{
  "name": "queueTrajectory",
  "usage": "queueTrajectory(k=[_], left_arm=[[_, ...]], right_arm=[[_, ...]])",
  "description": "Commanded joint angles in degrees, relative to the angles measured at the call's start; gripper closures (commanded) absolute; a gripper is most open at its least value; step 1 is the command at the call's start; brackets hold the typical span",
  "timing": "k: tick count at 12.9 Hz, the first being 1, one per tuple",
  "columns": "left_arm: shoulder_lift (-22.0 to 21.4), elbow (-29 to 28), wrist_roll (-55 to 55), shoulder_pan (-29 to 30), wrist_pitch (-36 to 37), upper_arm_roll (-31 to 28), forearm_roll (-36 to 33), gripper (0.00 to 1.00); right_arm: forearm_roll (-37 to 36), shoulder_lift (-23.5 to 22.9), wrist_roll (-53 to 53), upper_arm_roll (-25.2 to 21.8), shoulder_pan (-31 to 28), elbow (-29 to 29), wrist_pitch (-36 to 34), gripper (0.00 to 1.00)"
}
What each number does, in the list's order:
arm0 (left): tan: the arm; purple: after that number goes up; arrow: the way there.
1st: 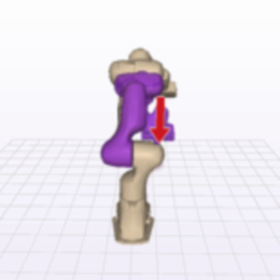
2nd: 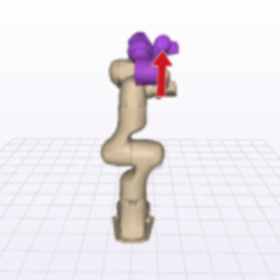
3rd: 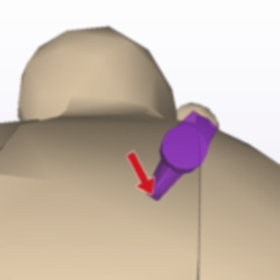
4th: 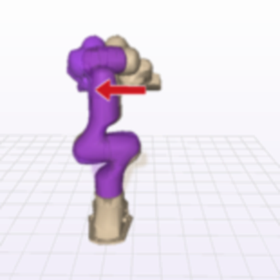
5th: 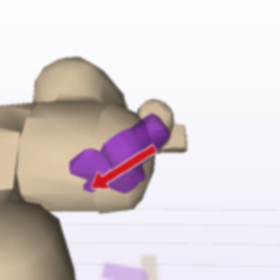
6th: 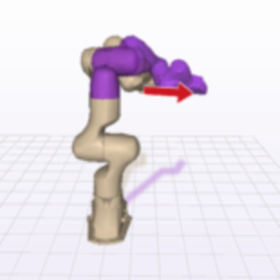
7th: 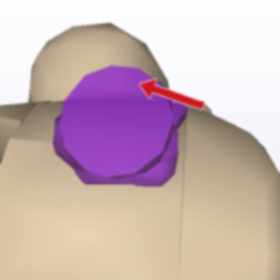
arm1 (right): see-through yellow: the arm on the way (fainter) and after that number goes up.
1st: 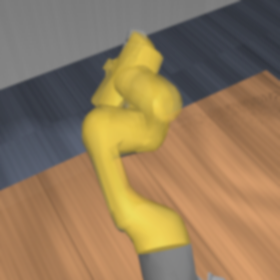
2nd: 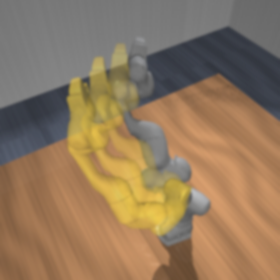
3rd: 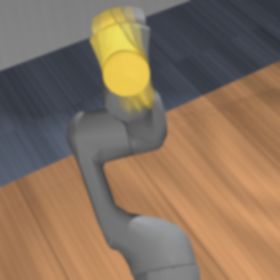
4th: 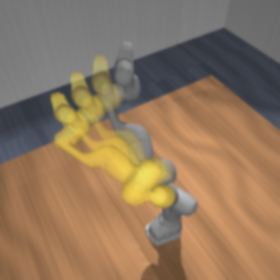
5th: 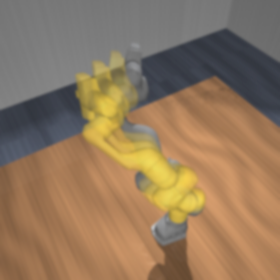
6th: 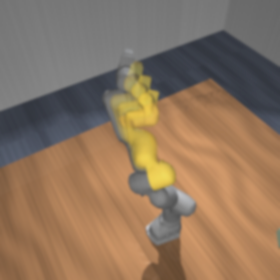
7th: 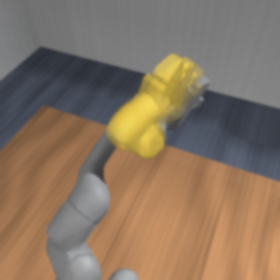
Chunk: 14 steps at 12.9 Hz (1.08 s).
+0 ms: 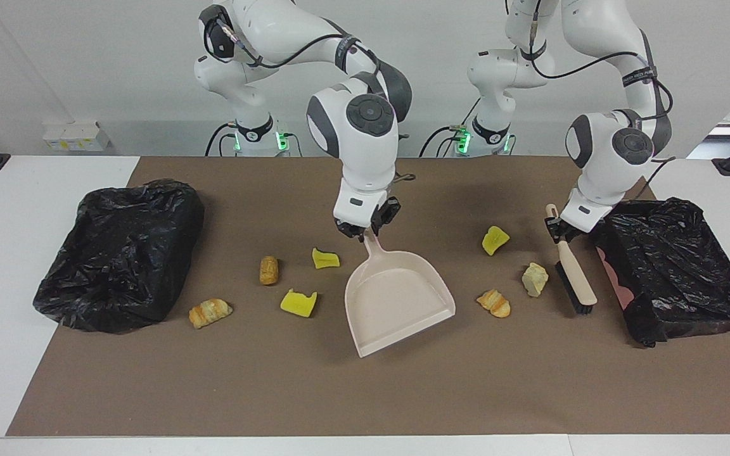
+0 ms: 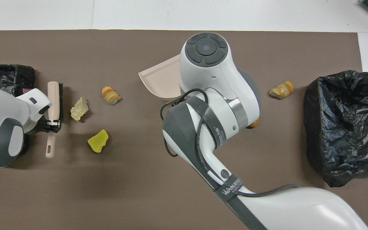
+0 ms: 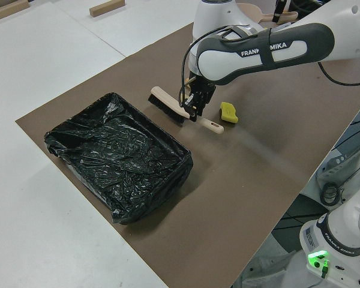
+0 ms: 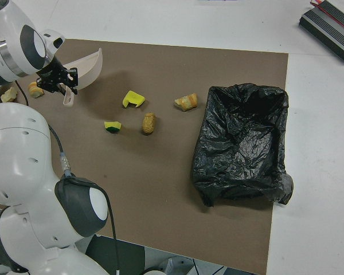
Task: Sweep and dump trash in bin
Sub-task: 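Lift the brush with the left gripper while the right gripper positions the dustpan, then sweep the tan chunks into the dustpan with the left gripper's brush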
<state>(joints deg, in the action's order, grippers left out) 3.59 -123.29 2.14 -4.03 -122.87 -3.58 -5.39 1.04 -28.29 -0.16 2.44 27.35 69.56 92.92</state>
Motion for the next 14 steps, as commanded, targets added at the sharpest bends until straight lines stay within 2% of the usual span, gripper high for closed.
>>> queueTrajectory(k=[1, 3, 6, 7, 9, 12, 14], left_arm=[[0.28, 0.69, -0.55, 0.43, -0.52, 0.24, -0.85, 1.00], [-0.16, -0.02, -0.64, -0.09, -0.26, 0.33, -0.85, 1.00], [-0.34, -0.46, -2.05, -0.63, -0.08, 0.68, -0.67, 1.00], [-0.60, -1.07, -2.31, -1.50, -0.08, 0.77, -0.67, 1.00], [-1.22, -2.04, -2.75, -2.99, 0.00, 0.77, -0.58, 1.00], [-0.43, -3.00, -3.19, -7.20, 0.10, 0.77, 0.03, 1.00], [-0.43, -3.18, -3.45, -8.00, 0.18, 0.95, 0.47, 1.00]], right_arm=[[-0.68, 3.94, 11.81, 0.64, -1.42, 3.99, -3.87, 1.00], [-1.64, 7.70, 19.89, 0.64, -1.34, 11.34, -2.49, 1.00], [-2.35, 12.89, 31.24, 0.55, -1.42, 23.04, 6.10, 1.00], [-2.53, 13.95, 35.71, 0.64, -1.51, 25.08, 7.52, 1.00], [-2.53, 14.14, 45.99, 0.55, -1.69, 25.89, 9.29, 1.00], [-3.23, 13.18, 47.88, 0.64, -1.25, 25.89, 9.12, 1.00], [-3.32, 12.30, 47.80, 0.64, -1.16, 25.89, 9.64, 1.00]])
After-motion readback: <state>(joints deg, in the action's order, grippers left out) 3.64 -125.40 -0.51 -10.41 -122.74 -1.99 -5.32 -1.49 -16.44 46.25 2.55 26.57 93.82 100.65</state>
